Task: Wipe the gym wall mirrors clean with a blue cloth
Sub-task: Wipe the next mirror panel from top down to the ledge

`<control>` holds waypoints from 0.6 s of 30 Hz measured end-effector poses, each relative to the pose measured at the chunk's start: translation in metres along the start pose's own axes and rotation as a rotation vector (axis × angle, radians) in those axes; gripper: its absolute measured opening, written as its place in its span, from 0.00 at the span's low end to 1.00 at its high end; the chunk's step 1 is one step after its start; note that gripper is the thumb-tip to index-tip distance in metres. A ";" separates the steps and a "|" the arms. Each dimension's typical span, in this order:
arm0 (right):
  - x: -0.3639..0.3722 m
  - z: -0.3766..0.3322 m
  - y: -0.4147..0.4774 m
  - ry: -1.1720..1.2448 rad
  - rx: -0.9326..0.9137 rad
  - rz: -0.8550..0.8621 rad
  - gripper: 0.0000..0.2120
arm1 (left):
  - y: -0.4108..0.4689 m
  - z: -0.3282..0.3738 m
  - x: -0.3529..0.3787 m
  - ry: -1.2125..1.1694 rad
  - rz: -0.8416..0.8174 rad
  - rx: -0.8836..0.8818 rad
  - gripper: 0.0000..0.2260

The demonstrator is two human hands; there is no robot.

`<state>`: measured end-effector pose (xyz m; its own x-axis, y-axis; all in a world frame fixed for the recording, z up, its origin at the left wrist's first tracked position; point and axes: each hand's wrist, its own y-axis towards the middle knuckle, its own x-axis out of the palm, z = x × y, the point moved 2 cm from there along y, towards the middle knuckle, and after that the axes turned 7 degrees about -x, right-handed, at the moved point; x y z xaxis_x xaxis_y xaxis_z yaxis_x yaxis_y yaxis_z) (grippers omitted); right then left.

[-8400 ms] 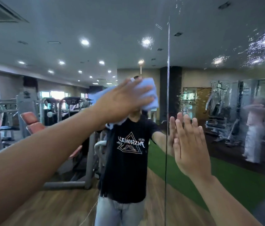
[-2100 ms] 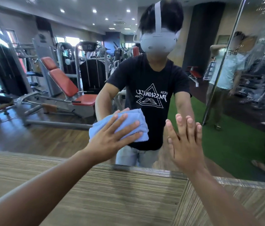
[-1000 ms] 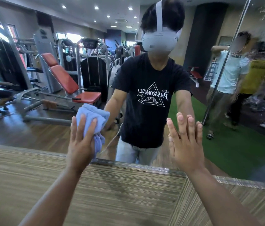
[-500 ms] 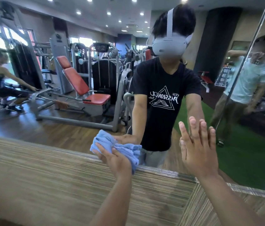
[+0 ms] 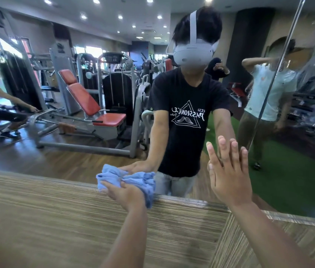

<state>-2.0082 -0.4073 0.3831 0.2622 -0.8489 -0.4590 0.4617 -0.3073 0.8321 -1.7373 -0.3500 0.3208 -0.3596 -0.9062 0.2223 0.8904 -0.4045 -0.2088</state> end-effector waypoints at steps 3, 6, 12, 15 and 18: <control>-0.002 0.002 -0.001 -0.007 0.002 -0.017 0.29 | -0.024 -0.003 0.011 -0.021 -0.055 -0.026 0.29; -0.004 0.003 -0.002 -0.011 0.004 -0.041 0.29 | -0.010 -0.003 0.004 -0.033 -0.068 -0.041 0.29; -0.004 0.003 -0.001 -0.016 0.007 -0.059 0.29 | 0.045 0.003 -0.016 0.039 0.000 0.000 0.28; -0.004 0.001 -0.001 -0.025 0.015 -0.060 0.28 | 0.049 0.002 -0.018 0.062 -0.001 0.019 0.29; -0.004 0.000 -0.001 -0.021 0.027 -0.070 0.26 | 0.046 0.004 -0.021 0.067 -0.011 0.026 0.29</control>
<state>-2.0094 -0.4031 0.3842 0.2120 -0.8335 -0.5103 0.4551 -0.3779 0.8063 -1.6883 -0.3493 0.3102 -0.3866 -0.9082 0.1605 0.8928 -0.4122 -0.1817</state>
